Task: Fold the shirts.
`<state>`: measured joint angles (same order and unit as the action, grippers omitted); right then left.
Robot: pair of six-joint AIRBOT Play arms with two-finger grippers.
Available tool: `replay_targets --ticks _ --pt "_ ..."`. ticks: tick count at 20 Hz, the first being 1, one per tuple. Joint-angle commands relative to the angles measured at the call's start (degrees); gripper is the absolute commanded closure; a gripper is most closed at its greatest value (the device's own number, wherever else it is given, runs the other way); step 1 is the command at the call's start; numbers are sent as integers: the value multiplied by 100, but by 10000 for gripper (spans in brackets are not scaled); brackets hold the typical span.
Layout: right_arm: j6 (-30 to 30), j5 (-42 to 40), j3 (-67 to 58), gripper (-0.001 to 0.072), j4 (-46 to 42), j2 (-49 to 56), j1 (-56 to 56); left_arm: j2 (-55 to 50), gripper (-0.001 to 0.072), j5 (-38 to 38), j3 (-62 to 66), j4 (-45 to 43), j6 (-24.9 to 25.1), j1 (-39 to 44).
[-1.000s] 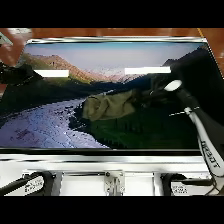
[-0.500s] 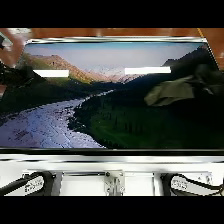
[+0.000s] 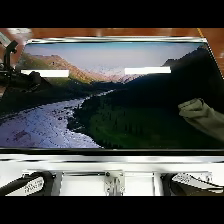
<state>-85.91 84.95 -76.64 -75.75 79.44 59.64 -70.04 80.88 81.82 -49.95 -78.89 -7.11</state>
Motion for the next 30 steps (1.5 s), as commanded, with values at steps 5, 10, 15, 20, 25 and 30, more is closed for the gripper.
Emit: replay_targets --ticks 5,10,15,20,25,30 --pt "94 -479 2662 650 -227 -551 1633 0 669 -109 -2 -2 -44 380" --pt "219 -944 3099 648 -498 -551 1650 0 670 -118 -2 -2 -44 417" --pt "649 -426 2614 28 -365 -555 1648 -4 670 -289 -2 -4 -39 417" --pt "138 -417 758 35 706 -1285 1515 -76 671 -935 0 -332 -20 516" --pt "1233 -1856 -315 199 1246 -2153 -1353 -750 672 -229 542 -4264 -1027 2057" --pt "-549 -42 -96 12 -881 -1344 -5084 -1423 8 125 1069 -4527 -1134 3169"
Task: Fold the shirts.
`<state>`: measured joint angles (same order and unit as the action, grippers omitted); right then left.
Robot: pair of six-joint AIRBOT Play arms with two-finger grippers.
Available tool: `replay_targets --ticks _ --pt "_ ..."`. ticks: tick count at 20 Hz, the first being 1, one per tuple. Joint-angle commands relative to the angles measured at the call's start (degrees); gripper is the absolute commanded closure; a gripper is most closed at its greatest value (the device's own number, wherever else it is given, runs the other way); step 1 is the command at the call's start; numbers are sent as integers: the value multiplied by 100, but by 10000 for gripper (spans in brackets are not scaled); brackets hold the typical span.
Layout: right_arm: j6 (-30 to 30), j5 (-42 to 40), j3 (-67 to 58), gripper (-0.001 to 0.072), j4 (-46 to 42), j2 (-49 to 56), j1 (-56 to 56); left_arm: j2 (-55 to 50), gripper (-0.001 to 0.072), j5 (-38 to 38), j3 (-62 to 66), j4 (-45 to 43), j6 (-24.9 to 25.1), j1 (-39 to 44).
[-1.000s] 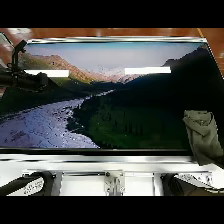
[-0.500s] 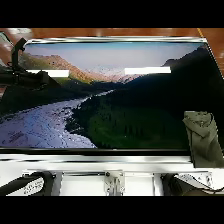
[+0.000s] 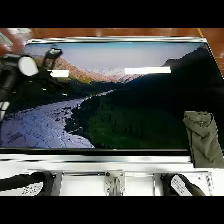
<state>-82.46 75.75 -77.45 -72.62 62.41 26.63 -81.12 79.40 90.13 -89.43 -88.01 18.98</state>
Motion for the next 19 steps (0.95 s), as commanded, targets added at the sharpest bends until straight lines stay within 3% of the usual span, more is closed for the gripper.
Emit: replay_targets --ticks 1,3,8,19 --pt "-907 1062 -15 12 -1373 535 -2111 -295 8 332 238 -295 -221 568" --pt "-907 1150 -15 13 -1515 717 -2588 -203 8 354 238 118 -205 498" --pt "-949 994 -17 13 -1381 737 -3176 -186 8 282 238 146 -214 426" --pt "-949 992 -17 13 -1338 737 -3244 -190 8 256 234 138 -116 420"
